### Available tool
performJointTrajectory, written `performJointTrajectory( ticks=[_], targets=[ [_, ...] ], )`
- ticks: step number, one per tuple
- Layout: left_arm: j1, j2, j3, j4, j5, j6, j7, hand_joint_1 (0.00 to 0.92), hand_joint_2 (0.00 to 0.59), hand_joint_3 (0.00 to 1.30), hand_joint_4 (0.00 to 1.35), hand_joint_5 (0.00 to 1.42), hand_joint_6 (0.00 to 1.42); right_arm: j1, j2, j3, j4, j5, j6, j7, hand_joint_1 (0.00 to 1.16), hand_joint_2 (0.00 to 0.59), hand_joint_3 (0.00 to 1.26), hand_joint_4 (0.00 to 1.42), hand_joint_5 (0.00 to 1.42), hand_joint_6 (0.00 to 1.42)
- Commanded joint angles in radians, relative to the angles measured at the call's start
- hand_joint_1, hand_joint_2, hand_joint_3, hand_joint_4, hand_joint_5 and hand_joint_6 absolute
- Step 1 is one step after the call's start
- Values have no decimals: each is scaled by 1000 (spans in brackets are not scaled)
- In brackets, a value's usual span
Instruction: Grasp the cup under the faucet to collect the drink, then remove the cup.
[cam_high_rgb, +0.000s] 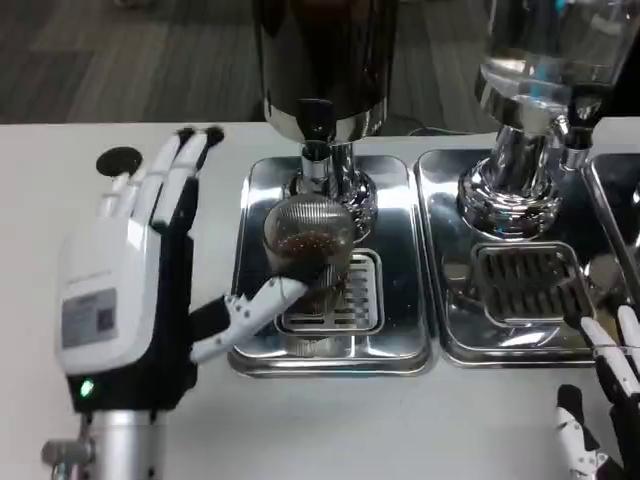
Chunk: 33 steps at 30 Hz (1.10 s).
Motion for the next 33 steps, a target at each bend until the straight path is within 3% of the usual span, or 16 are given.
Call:
performJointTrajectory(
  ticks=[1, 8, 12, 17, 22, 24, 28, 33],
  targets=[
    [101, 48, 40, 72, -29, -97, 92, 0, 46, 197, 0, 182, 170, -4, -8, -25, -64, 25, 1, 57, 98, 458, 115, 0, 0, 5],
    [200, 103, 65, 160, -5, -127, 144, 0, 46, 136, 0, 149, 135, -49, 4, -38, -163, 32, 60, 216, 88, 411, 46, 0, 0, 0],
    [220, 109, 64, 228, -20, -118, 147, 0, 46, 98, 0, 121, 99, -99, 26, -21, -233, 39, 101, 334, 136, 361, 1, 0, 0, 0],
    [225, 124, 63, 275, -15, -117, 161, 0, 46, 97, 0, 119, 97, -167, 62, -15, -284, 100, 124, 462, 230, 317, 0, 0, 0, 0],
    [221, 128, 57, 326, -26, -120, 177, 0, 55, 102, 0, 116, 88, -313, 120, -8, -250, 313, 196, 684, 393, 268, 0, 0, 0, 0],
    [221, 130, 63, 330, -31, -119, 181, 0, 56, 105, 0, 115, 85, -369, 133, 2, -227, 365, 235, 758, 459, 264, 0, 0, 0, 0],
    [229, 135, 78, 323, -43, -120, 181, 0, 56, 111, 0, 115, 83, -456, 153, 31, -185, 400, 289, 836, 505, 245, 0, 0, 0, 0],
    [244, 136, 82, 322, -49, -122, 184, 0, 56, 127, 0, 115, 81, -534, 178, 61, -119, 408, 314, 867, 537, 201, 0, 0, 0, 0]
  ],
)
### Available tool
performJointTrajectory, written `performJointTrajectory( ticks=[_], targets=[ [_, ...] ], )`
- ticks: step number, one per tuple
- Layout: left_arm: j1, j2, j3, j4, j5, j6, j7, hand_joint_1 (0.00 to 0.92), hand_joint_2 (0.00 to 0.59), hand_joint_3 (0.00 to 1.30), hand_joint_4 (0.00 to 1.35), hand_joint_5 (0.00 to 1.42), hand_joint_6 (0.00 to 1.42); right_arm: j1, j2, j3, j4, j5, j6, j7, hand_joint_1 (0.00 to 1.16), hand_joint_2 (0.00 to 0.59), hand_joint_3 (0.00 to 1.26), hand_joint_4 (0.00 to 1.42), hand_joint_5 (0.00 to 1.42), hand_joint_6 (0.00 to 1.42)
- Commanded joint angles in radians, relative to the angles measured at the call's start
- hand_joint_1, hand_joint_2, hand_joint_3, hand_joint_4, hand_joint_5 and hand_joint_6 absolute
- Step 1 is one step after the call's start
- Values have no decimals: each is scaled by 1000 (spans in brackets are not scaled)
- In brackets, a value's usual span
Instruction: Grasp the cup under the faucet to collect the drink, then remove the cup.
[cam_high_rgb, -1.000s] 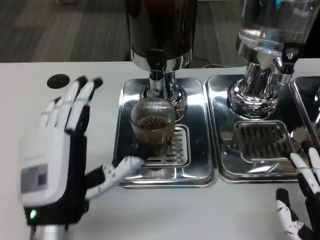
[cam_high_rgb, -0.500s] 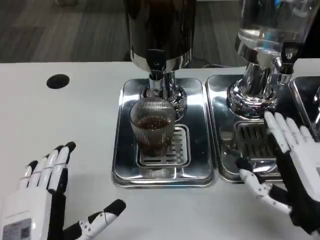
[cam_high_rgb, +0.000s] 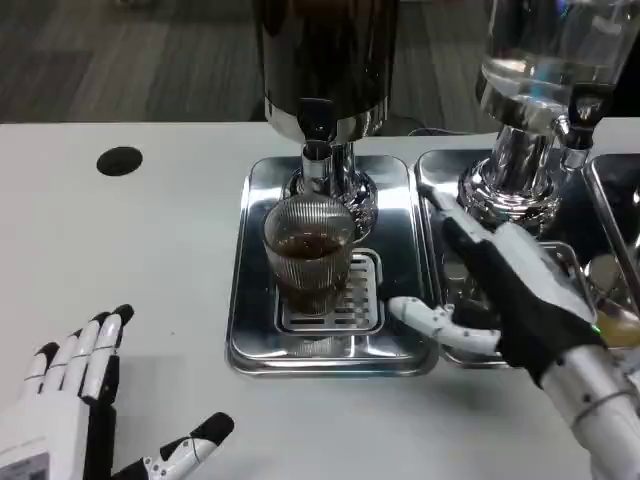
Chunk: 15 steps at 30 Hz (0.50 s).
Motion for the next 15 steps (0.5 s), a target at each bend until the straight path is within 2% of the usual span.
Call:
performJointTrajectory(
  ticks=[1, 5, 15],
  targets=[
    [17, 8, 10, 5, -9, -5, 18, 0, 56, 129, 0, 115, 81, -70, 20, 25, 66, 11, 29, 26, 541, 200, 0, 0, 0, 0],
    [27, 9, 12, 13, -15, -5, 22, 0, 56, 146, 0, 114, 80, -116, 46, 43, 121, 19, 29, 24, 568, 196, 0, 0, 0, 0],
    [42, 19, 42, -4, -37, 0, 11, 0, 77, 192, 0, 114, 79, -220, 114, 70, 287, 2, 17, -47, 623, 177, 0, 0, 0, 0]
  ],
)
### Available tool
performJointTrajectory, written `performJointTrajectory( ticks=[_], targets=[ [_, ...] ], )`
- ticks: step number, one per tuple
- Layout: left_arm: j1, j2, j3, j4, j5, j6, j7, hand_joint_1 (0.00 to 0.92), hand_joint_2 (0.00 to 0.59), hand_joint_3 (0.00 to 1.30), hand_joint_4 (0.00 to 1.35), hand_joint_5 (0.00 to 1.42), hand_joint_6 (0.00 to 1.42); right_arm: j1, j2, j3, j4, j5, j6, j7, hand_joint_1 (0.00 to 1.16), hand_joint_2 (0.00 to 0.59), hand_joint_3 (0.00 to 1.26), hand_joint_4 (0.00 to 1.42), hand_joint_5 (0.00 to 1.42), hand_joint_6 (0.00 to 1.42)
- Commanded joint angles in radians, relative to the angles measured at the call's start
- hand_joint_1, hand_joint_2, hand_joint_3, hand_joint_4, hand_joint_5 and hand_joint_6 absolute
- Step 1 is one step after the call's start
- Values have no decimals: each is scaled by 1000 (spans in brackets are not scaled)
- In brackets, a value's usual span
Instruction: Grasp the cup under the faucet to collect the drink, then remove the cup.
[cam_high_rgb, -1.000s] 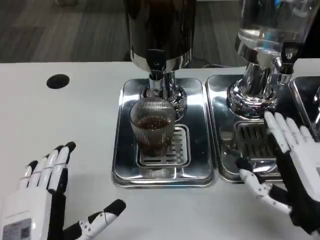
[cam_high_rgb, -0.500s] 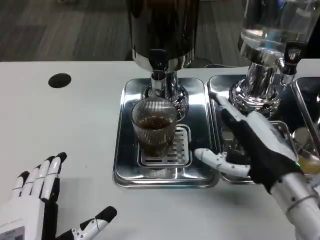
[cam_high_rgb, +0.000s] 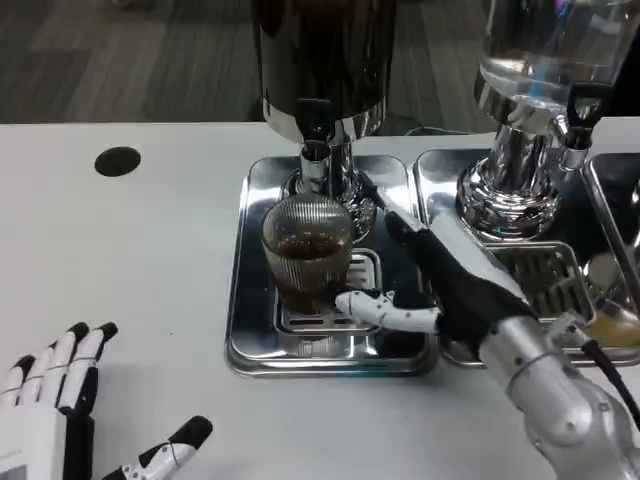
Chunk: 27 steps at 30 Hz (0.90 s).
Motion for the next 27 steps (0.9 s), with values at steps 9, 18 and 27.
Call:
performJointTrajectory(
  ticks=[9, 18, 27],
  targets=[
    [30, 11, 30, -11, -10, 0, -1, 0, 81, 232, 0, 117, 79, -91, 65, 5, 158, 30, -45, -89, 634, 181, 0, 0, 0, 0],
    [34, 10, 42, -3, -17, -5, 0, 0, 82, 310, 0, 118, 79, -114, 90, 13, 194, 52, -71, -102, 646, 175, 0, 0, 0, 0],
    [33, 13, 36, 13, -27, -7, 4, 0, 88, 364, 0, 118, 79, -116, 100, 34, 200, 52, -77, -97, 651, 174, 0, 0, 0, 0]
  ],
)
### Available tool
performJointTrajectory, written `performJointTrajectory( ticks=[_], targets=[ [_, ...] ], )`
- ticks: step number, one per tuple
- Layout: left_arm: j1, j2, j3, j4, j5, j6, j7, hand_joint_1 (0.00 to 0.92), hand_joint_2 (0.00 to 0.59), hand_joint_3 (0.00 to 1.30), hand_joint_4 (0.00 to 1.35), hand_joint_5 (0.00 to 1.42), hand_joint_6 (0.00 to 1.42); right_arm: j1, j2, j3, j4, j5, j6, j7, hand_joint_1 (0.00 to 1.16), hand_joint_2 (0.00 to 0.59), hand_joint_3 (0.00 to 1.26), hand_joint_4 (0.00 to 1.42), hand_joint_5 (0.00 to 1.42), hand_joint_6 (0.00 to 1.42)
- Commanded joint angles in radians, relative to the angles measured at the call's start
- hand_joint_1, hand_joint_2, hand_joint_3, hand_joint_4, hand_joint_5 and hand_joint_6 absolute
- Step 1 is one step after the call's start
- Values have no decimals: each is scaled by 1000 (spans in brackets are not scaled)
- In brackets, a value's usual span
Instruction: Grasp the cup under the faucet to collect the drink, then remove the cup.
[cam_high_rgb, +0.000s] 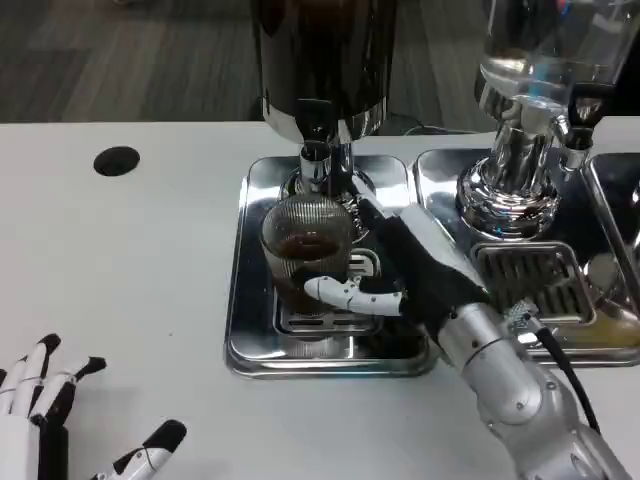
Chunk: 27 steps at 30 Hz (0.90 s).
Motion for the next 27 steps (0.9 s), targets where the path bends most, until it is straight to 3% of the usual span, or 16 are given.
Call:
performJointTrajectory(
  ticks=[1, 16, 27],
  targets=[
    [2, 11, -1, 16, 4, -6, 4, 0, 88, 374, 0, 124, 79, -16, 7, 7, 14, 6, -24, -9, 651, 173, 0, 0, 0, 0],
    [26, 13, 20, 16, -13, -7, 8, 0, 116, 488, 0, 130, 64, -11, 38, 13, 96, -5, -93, -118, 695, 170, 0, 0, 0, 42],
    [18, 7, 16, 46, -18, -18, 17, 0, 110, 517, 0, 130, 63, -23, 54, 24, 135, -9, -119, -154, 713, 178, 0, 1, 1, 83]
  ],
)
